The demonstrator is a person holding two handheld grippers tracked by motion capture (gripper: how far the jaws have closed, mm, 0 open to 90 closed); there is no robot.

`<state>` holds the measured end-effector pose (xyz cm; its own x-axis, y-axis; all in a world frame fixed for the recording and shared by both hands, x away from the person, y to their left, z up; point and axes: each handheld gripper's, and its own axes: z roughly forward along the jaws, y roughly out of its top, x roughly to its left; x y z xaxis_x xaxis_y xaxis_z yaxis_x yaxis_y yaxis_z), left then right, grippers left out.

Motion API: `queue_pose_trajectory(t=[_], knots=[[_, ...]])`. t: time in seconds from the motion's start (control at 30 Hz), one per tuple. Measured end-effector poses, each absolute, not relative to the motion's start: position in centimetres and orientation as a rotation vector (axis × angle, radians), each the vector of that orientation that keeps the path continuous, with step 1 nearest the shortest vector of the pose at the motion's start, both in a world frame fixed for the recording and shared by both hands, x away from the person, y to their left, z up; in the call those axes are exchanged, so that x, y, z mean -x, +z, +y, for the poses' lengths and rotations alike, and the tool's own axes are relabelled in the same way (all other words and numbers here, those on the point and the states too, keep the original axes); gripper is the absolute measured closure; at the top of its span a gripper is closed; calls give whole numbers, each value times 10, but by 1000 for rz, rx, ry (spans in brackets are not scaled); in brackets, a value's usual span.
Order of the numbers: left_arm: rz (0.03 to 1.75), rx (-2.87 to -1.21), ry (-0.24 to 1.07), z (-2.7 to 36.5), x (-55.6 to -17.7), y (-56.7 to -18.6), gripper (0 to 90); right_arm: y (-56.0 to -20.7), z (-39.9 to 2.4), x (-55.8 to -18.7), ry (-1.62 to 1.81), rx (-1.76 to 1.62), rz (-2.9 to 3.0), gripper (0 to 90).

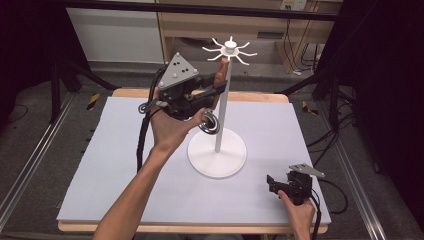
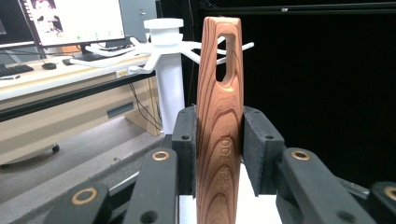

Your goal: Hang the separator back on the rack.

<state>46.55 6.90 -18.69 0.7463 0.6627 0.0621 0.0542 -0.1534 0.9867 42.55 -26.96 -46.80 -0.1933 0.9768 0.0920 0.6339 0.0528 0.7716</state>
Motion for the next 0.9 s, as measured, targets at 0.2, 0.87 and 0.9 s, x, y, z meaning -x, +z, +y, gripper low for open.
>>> queue_pose_trajectory(t=[0.2,0.87,0.9], knots=[[570,-1663,583,65,-464,-188,678,-468,-270,-426,979,-1605,1877,69],[610,-1667,606,53,-465,-190,678,-467,-270,-425,982,-1611,1873,70],[618,-1665,612,52,-466,-191,678,-467,-270,-425,981,-1611,1874,70]])
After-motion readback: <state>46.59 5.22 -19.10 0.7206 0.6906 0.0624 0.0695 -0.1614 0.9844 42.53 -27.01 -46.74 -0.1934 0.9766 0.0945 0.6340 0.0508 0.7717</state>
